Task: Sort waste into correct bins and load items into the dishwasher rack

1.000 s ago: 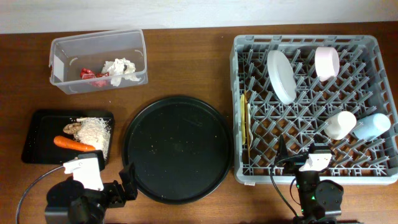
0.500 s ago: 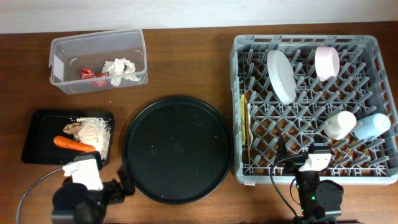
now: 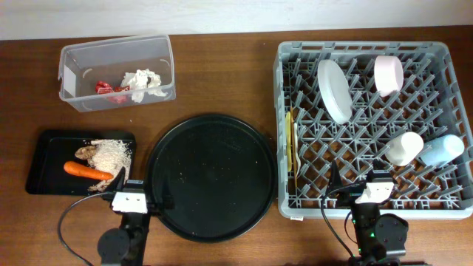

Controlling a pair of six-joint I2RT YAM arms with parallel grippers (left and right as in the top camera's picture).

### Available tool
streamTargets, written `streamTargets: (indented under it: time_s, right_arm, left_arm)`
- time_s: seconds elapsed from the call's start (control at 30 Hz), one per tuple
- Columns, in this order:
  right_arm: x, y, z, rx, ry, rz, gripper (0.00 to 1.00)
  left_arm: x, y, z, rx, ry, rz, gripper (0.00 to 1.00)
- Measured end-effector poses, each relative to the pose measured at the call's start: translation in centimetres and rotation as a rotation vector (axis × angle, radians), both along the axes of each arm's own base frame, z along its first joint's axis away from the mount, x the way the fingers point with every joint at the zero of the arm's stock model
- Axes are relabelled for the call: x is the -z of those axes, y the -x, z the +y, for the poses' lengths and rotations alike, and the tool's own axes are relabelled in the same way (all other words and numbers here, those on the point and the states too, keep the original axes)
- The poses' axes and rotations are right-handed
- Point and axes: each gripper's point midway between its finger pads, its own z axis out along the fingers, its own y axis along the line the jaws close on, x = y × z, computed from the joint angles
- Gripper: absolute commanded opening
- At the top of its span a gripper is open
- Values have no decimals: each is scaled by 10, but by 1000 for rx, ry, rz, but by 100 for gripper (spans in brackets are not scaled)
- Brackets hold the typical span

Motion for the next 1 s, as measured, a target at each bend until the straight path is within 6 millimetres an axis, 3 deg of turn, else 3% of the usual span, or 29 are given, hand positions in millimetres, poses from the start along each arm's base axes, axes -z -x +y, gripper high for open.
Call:
streamTargets:
  time_s: [0.03,0.1,1.0]
  right_arm:
    - [0,0,0,0,0,0,98]
    - [0,0,0,0,0,0,98]
    - [0,0,0,0,0,0,98]
  left_arm:
    - [-4,0,0,-1,-4,-16,99]
    - [9,0,1,-6,-15,26,99]
    - [9,0,2,-11,-18,25,99]
